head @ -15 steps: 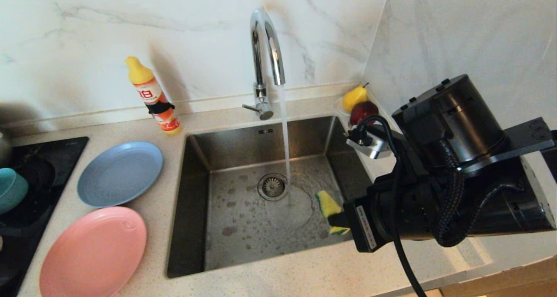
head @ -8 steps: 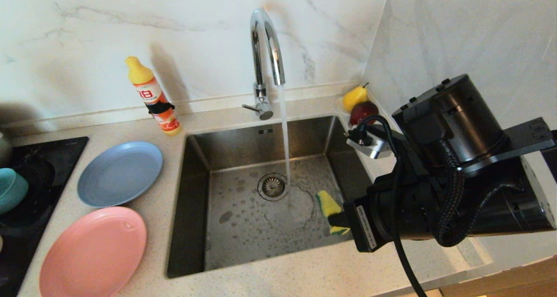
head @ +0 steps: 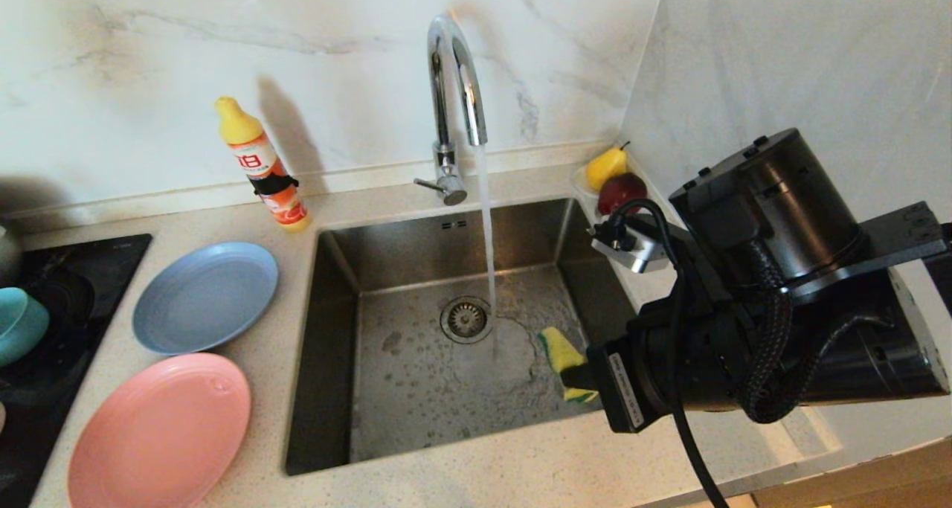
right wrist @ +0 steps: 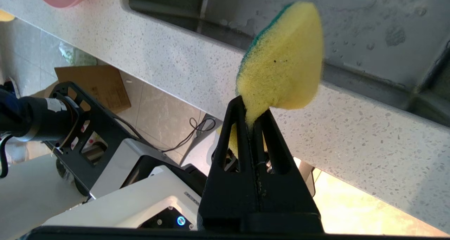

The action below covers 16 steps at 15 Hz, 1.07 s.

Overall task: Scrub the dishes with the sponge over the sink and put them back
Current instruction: Wash the plate

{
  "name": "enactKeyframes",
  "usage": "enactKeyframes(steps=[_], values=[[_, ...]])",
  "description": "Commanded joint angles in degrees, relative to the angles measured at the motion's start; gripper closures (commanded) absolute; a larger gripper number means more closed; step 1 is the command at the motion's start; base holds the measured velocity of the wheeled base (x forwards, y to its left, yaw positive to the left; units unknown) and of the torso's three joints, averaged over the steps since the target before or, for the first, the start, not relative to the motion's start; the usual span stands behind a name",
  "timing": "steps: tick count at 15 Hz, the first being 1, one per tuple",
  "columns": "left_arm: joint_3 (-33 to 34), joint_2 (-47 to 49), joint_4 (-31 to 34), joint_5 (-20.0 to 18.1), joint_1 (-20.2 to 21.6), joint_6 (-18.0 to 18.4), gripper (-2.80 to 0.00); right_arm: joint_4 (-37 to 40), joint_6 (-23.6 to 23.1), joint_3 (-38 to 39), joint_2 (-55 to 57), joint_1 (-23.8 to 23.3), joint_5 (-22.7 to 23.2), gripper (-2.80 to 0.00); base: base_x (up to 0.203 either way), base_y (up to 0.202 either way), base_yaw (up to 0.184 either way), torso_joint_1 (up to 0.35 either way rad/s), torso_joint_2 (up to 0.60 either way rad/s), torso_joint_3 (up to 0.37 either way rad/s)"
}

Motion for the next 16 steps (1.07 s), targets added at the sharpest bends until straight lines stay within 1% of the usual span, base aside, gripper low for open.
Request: enactKeyframes(steps=[1, 2, 3, 4, 6, 9, 12, 13, 14, 16], values=[[-1.16, -3.84, 2.90, 3.70, -9.42, 3.58, 0.00, 0.10, 0.11, -0.27, 0.71, 0.03, -0.14, 0.00, 0.000, 0.000, 0.000, 0.000, 0.00, 0.000], [-2.11, -2.63, 4.58, 7.03, -13.85, 4.80, 0.00, 0.16, 0.11, -0.50, 0.79, 0.03, -0.25, 0.00, 0.000, 0.000, 0.000, 0.000, 0.00, 0.000], [-3.03, -0.81, 6.08, 9.51, -17.72, 5.74, 0.00, 0.19, 0.07, -0.54, 0.71, 0.03, -0.34, 0.00, 0.000, 0.000, 0.000, 0.000, 0.00, 0.000], [-3.60, 1.07, 7.05, 10.81, -20.64, 6.59, 0.00, 0.27, 0.07, -0.54, 0.36, 0.03, -0.41, 0.00, 0.000, 0.000, 0.000, 0.000, 0.00, 0.000], [-5.58, 6.27, 7.85, 11.97, -24.58, 7.48, 0.00, 0.54, 0.15, -0.54, 0.35, 0.03, -0.51, 0.00, 0.000, 0.000, 0.000, 0.000, 0.00, 0.000], [-9.96, 14.23, 8.60, 13.25, -27.80, 7.48, 0.00, 0.59, 0.15, -0.54, 0.22, 0.01, -0.51, 0.00, 0.000, 0.000, 0.000, 0.000, 0.00, 0.000], [-14.41, 21.41, 8.82, 14.41, -28.80, 7.32, 0.00, 0.54, 0.15, -0.54, 0.53, -0.06, -0.51, 0.00, 0.000, 0.000, 0.000, 0.000, 0.00, 0.000], [-15.27, 23.05, 8.80, 15.67, -29.49, 7.22, -2.80, 0.54, 0.07, -0.54, 0.62, -0.16, -0.51, 0.00, 0.000, 0.000, 0.000, 0.000, 0.00, 0.000], [-16.24, 24.38, 8.77, 17.18, -30.01, 7.10, -2.80, 0.54, 0.07, -0.54, 0.53, -0.24, -0.51, 0.00, 0.000, 0.000, 0.000, 0.000, 0.00, 0.000], [-18.17, 26.49, 8.79, 17.87, -30.44, 6.80, -2.80, 0.63, 0.07, -0.41, 0.32, -0.24, -0.51, 0.00, 0.000, 0.000, 0.000, 0.000, 0.00, 0.000]])
